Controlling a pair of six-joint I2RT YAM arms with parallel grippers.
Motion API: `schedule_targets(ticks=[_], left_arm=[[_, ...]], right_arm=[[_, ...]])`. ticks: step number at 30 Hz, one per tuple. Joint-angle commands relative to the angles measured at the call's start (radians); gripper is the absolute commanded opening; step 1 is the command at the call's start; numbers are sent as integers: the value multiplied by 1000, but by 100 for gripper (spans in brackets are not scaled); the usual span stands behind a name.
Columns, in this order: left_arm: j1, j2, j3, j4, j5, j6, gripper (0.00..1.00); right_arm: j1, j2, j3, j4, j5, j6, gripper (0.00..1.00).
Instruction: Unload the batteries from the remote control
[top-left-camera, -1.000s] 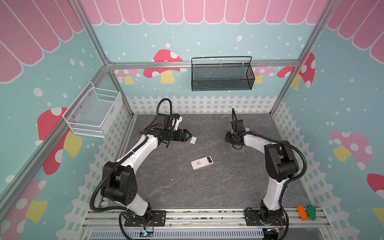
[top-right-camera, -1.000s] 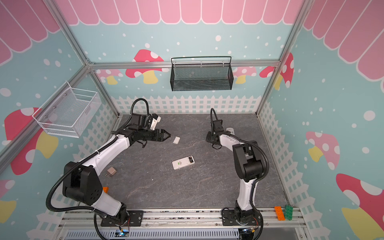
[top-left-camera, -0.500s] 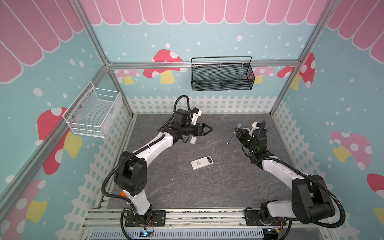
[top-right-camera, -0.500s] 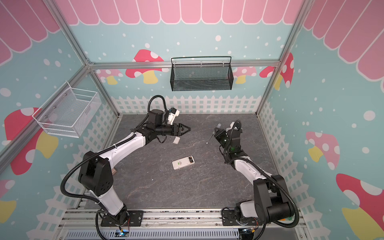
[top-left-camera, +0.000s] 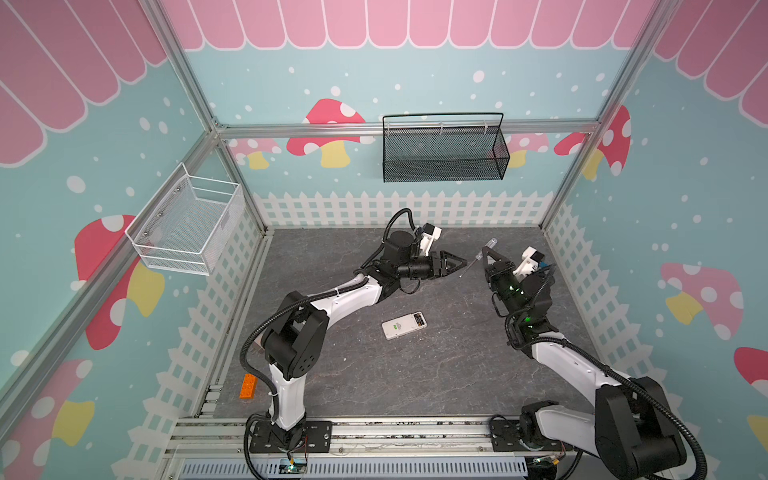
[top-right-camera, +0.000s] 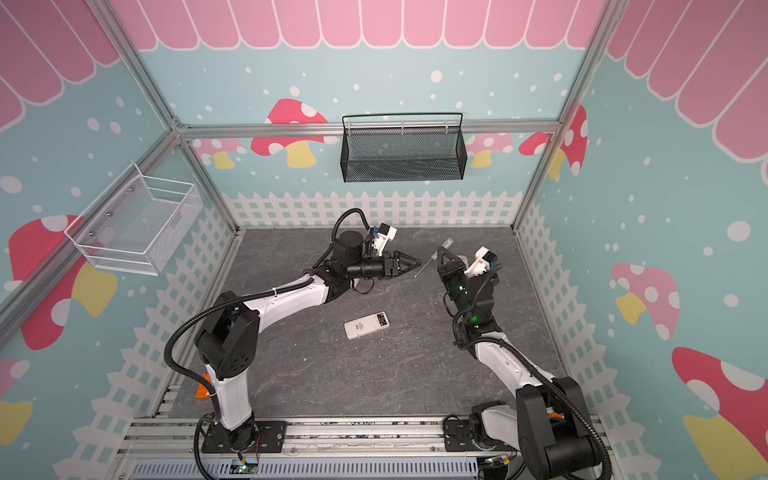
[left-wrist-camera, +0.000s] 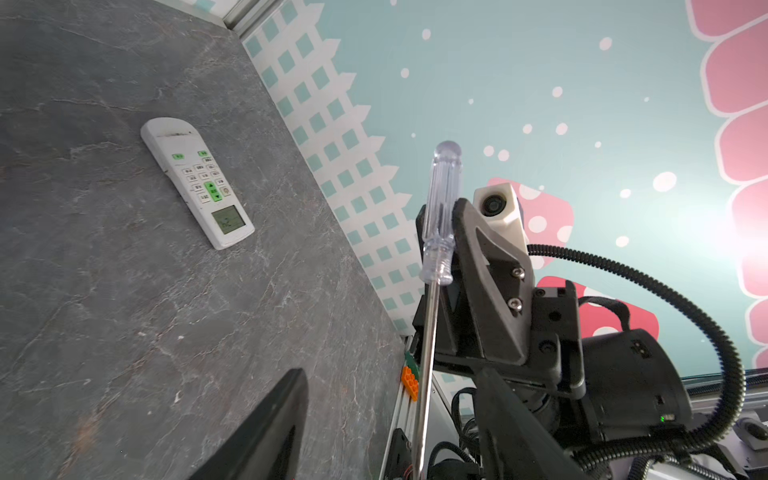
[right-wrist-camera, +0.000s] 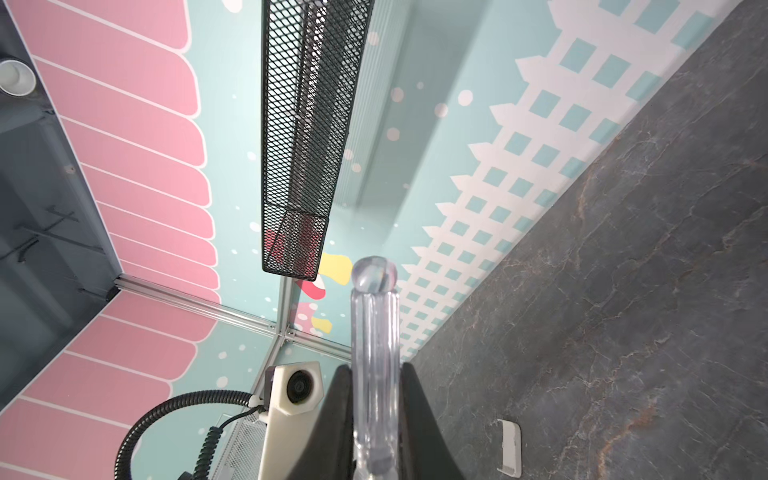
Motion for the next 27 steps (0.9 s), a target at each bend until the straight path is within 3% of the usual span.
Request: schedule_targets(ticks=[1, 11, 14, 19, 21, 24, 27], left_arm=[[-21, 27, 7, 62, -5, -56, 60], [-64, 34, -4, 76, -2, -58, 46], [-66, 34, -2, 76, 3, -55, 33], [-64, 29, 5, 25, 1, -21, 3], [-58, 25, 11, -3, 15, 7, 0], [-34, 6, 18, -77, 48, 87, 0], [15, -21, 57, -261, 84, 232, 0]], right_arm=[[-6, -17, -26, 58, 18, 33, 9], [-9, -22, -40, 71, 36, 24, 8], [-12, -23, -45, 83, 31, 11, 8], [-24, -36, -60, 86, 27, 0, 11], [-36, -57, -70, 78, 15, -39, 20], [-79, -114, -85, 27, -26, -106, 49], [-133, -203, -92, -108, -67, -203, 80]])
